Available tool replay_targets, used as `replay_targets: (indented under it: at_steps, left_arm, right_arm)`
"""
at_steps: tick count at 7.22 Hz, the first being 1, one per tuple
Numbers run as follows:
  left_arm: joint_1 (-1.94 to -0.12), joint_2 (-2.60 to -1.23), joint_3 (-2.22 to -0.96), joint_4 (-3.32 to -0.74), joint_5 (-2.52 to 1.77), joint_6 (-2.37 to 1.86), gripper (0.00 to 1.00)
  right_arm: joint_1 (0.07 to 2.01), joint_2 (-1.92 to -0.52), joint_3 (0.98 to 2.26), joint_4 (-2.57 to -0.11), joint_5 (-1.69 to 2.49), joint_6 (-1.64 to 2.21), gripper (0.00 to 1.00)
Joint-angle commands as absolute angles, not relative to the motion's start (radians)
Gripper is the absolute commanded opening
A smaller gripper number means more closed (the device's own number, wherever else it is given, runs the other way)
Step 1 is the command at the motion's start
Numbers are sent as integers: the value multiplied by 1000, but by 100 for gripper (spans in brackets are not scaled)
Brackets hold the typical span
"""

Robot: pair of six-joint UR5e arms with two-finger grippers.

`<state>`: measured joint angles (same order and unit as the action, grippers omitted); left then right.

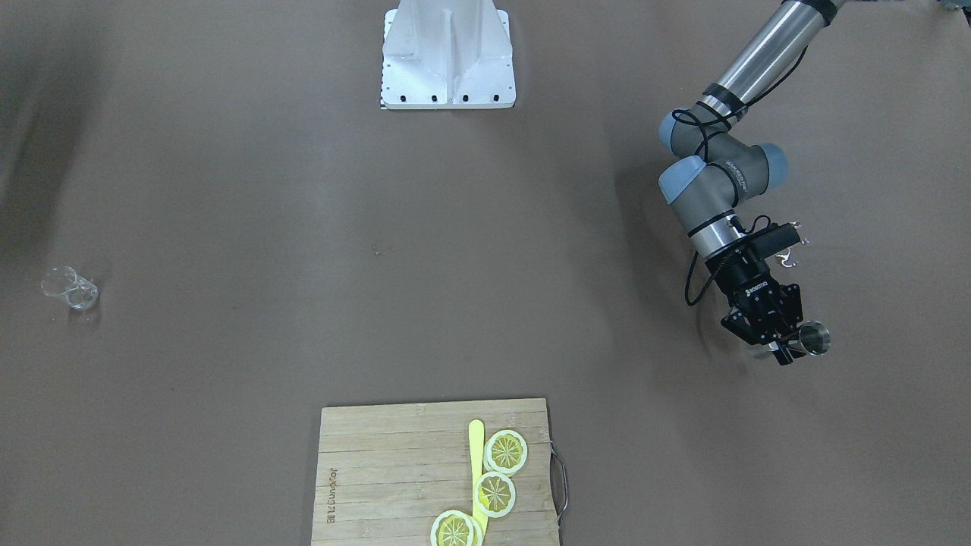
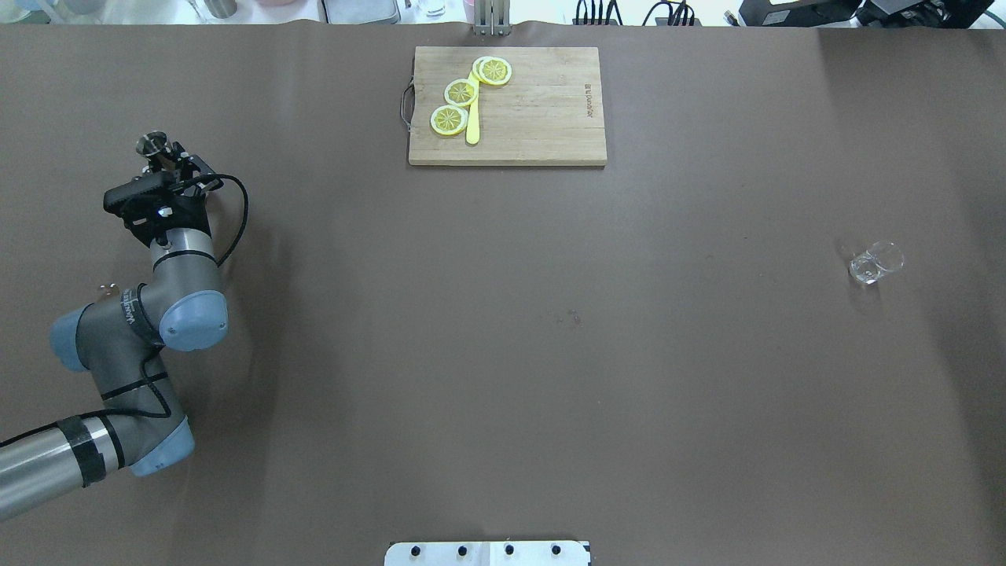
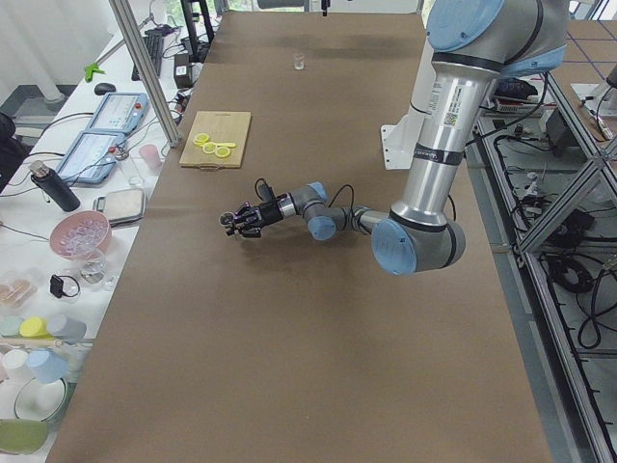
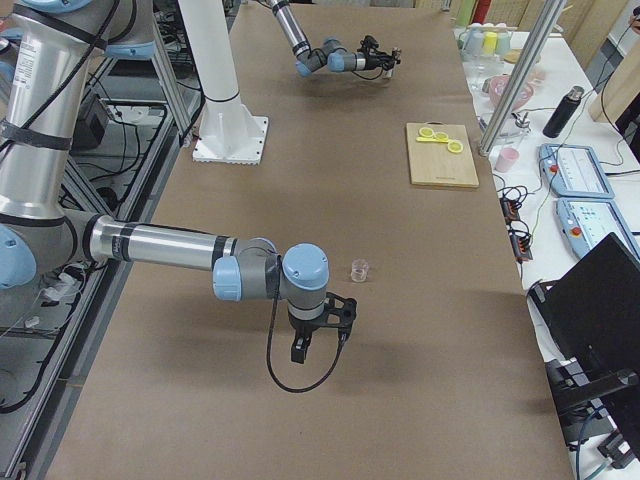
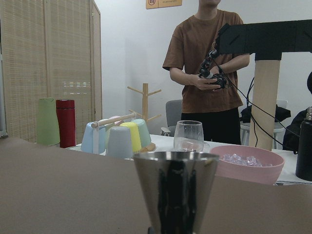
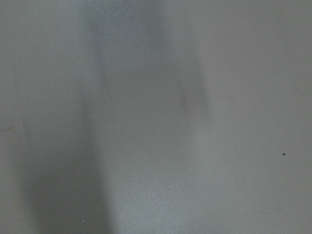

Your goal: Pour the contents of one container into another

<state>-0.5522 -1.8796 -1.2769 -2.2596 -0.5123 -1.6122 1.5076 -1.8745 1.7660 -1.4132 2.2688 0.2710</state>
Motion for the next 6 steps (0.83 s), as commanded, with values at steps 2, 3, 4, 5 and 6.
replay_targets:
  at_steps: [2,3,4,5,6]
  left_arm:
    - [-552,-1884,-1276,-2260,-512,-1612,57]
    - [-554,-1885,-1276,-2260,-512,-1612,60]
    - [-554,-1884,-1276,-2260,-512,-1612,60]
    - [-552,-1885,-1276,-2260,-512,-1612,60]
    - [-552,-1885,-1278,-2260,-512,-1612,60]
  right_arm:
    - [1543,-1864,1772,-1405,2292,272,100]
    - [1543,-1862,1782,-1404,2298,272,100]
    - [1543,-1862,1790,-1404,2293,272,100]
    - [1543,-1856,1793,-1408,2292,270,100]
    - [1542,-1858,1796,-1411,2293,270,100]
